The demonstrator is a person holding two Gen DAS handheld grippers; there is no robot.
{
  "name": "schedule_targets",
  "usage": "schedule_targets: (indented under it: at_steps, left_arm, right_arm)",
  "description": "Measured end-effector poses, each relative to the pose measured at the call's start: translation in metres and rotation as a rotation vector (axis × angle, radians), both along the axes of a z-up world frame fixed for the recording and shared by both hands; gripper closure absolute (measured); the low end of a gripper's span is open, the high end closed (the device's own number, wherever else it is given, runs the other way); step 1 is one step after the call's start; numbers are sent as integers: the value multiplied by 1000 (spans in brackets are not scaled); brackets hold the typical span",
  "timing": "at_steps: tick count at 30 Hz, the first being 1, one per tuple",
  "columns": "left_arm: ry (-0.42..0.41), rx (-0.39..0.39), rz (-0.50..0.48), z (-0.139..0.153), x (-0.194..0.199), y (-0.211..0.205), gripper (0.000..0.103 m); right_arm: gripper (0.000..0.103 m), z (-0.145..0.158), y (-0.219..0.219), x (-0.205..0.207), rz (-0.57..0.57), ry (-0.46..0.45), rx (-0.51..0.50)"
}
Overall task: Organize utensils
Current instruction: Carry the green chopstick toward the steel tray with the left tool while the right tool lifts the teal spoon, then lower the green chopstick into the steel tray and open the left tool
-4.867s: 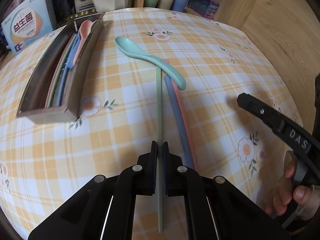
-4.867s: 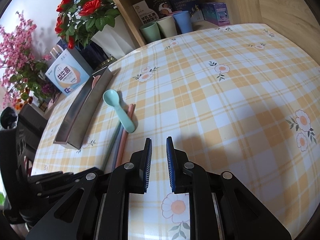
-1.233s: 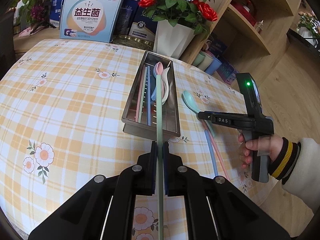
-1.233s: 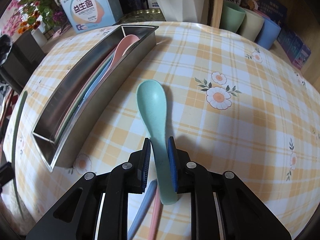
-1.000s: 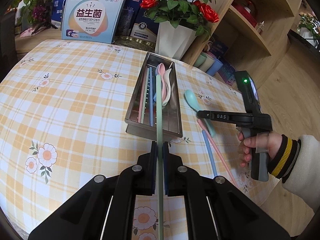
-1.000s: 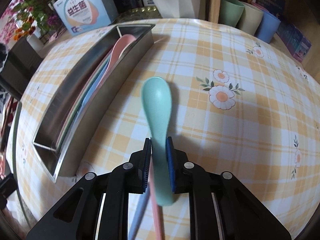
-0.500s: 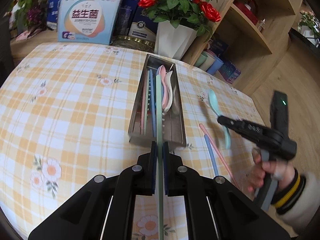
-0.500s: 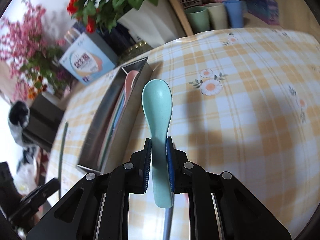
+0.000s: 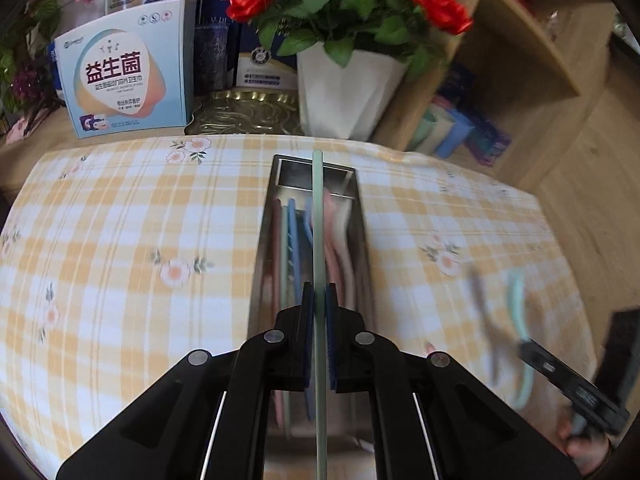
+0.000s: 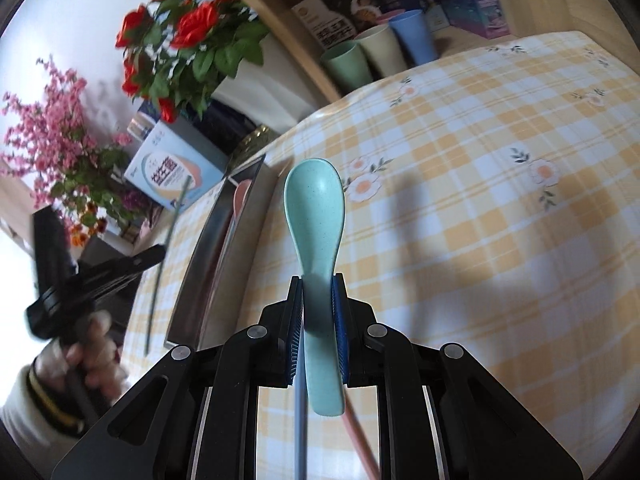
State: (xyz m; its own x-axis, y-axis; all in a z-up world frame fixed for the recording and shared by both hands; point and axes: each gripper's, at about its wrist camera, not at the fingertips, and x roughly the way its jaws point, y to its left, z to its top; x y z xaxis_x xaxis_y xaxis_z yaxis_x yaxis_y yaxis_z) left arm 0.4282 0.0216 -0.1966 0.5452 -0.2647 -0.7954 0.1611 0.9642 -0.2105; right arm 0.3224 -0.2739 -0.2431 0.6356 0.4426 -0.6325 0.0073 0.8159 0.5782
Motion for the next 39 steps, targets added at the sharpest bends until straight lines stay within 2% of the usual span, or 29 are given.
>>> schedule_targets:
  at_steps: [6, 11, 20, 30, 32, 34, 39]
  left_arm:
    - [58, 106, -20, -25, 30, -14, 98]
    - [85, 133, -33, -34, 37, -23, 97]
    - [100, 157, -39, -38, 39, -28, 97]
    - [48, 133, -73, -15, 14, -21, 96]
    - [37, 117, -80, -7, 4, -17, 93]
    - [20, 104, -89, -1, -7, -12, 81]
    - [-24, 88, -103, 11, -32, 3, 63]
  right_arm:
    - [88, -5, -21, -10, -36, 7, 52]
    - [88, -13, -30, -14, -60, 30, 62]
    - [88, -15, -30, -15, -59, 37, 62]
    - [88, -12, -23, -17, -56, 45, 50]
    - [88, -11, -20, -16, -51, 47, 46]
    - [88, -10, -14, -14, -43, 53, 41]
    - [88, -6, 2, -5, -14, 71, 18]
